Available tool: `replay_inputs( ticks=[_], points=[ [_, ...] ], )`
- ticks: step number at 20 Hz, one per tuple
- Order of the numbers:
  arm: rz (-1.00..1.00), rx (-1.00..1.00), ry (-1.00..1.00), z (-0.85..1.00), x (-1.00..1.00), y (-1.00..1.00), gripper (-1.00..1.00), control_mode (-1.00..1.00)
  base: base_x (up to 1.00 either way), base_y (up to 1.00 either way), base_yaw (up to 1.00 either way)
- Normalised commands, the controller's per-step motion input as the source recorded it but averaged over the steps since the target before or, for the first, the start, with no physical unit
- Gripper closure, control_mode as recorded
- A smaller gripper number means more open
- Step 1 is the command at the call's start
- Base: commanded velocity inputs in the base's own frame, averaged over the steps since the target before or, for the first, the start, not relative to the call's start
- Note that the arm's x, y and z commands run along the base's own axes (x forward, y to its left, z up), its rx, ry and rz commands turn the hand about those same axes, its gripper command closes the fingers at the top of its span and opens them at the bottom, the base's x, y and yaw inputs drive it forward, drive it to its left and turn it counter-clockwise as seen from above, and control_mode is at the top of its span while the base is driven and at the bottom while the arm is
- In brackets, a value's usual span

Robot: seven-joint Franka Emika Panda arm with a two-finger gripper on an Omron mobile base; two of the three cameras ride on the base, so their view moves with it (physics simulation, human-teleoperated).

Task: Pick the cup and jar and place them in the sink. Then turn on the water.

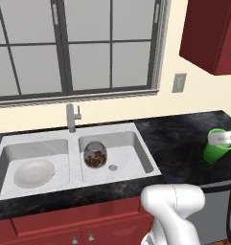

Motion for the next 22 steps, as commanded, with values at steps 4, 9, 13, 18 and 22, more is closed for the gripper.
replay_inputs(
  ticks=[4, 9, 13, 18, 22],
  points=[
    [0.0, 0.0, 0.0, 0.0, 0.0, 0.0, 1.0, 1.0, 0.0, 0.5, -0.04],
    [0.0, 0.0, 0.0, 0.0, 0.0, 0.0, 1.0, 1.0, 0.0, 0.98, -0.01],
    [0.0, 0.0, 0.0, 0.0, 0.0, 0.0, 1.0, 1.0, 0.01, 0.96, 0.0],
    [0.0, 0.0, 0.0, 0.0, 0.0, 0.0, 1.0, 1.0, 0.23, 0.18, 0.0],
    [0.0, 0.0, 0.0, 0.0, 0.0, 0.0, 1.0, 1.0, 0.34, -0.3, 0.0]
  ],
)
